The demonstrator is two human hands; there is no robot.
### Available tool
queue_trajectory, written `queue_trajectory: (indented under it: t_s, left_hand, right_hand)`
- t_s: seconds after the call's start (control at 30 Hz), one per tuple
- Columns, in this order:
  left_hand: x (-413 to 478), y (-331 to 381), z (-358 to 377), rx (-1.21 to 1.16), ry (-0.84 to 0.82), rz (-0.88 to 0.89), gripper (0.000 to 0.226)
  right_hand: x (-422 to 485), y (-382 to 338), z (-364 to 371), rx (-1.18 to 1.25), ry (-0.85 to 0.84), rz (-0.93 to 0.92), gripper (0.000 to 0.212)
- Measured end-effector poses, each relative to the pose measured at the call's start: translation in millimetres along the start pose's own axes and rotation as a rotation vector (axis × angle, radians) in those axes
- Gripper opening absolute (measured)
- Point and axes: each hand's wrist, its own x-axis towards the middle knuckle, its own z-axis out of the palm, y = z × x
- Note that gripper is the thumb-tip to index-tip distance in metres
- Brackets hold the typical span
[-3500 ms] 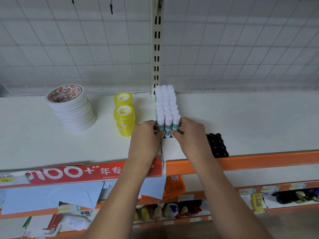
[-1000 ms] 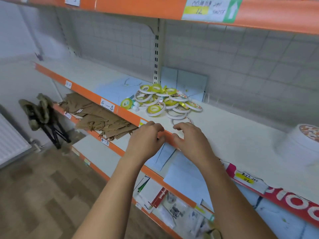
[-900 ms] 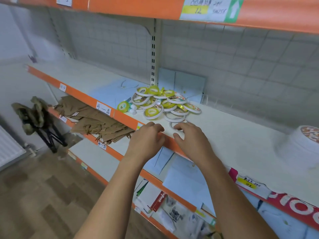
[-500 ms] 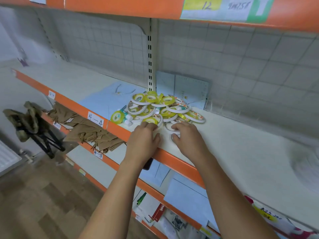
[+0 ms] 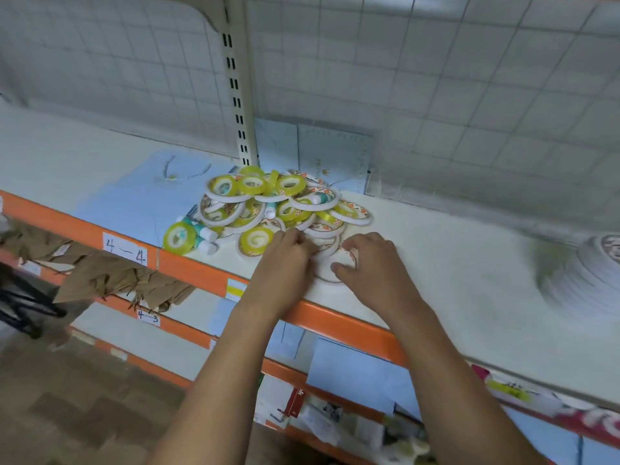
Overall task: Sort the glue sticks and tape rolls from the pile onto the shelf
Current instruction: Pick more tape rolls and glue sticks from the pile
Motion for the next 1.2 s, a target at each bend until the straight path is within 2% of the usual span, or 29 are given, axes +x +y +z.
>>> queue_trajectory:
  t_s: [0.13, 0.2, 0.3, 0.43, 0.57, 0.67, 0.77, 0.97, 1.2]
  left_hand:
    - [2.5, -8.5, -1.3, -0.054, -0.006, 0.033, 0.026]
    - [2.3, -10.6, -1.7, -0.097, -0.013, 0.043, 0.02]
    - [4.4, -12.8, -4.5, -0.197, 0.003, 0.025, 0.026]
    - [8.9, -14.9, 1.3, -0.108, -0.034, 0.117, 0.029]
    - [9.1, -13.1, 10.5, -0.002, -0.037, 0.136, 0.034]
    - [8.4, -8.7, 12.5, -0.035, 0.001, 0.138, 0.035]
    - [3.7, 2.7, 11.1, -0.143, 0.067, 0.206, 0.029]
    - [-0.3, 18.0, 20.5, -0.208, -0.05, 0.279, 0.025]
    - [7.9, 12.0, 27.3, -0.214, -0.083, 0.221, 0.05]
  right_hand:
    - [-7.0, -0.6, 3.9, 0.002, -0.12, 0.087, 0.086]
    - [-8.2, -6.9, 12.1, -0.026, -0.089, 0.12, 0.091]
    - [-8.7, -18.3, 20.8, -0.039, 0.012, 0.138, 0.083]
    - [-15.5, -20.3, 22.0, -0.057, 0.036, 0.167, 0.071]
    - [-29.9, -13.4, 14.2, -0.221, 0.066, 0.259, 0.069]
    - [-39.9, -4.4, 5.4, -0.29, 0.096, 0.345, 0.072]
    - [-47.0, 3.8, -0.3, -0.265, 0.091, 0.434, 0.072]
    - [-51.6, 9.7, 4.5, -0.188, 0.056, 0.496, 0.064]
    - [-50.4, 16.8, 6.6, -0.125, 0.142, 0.497, 0.066]
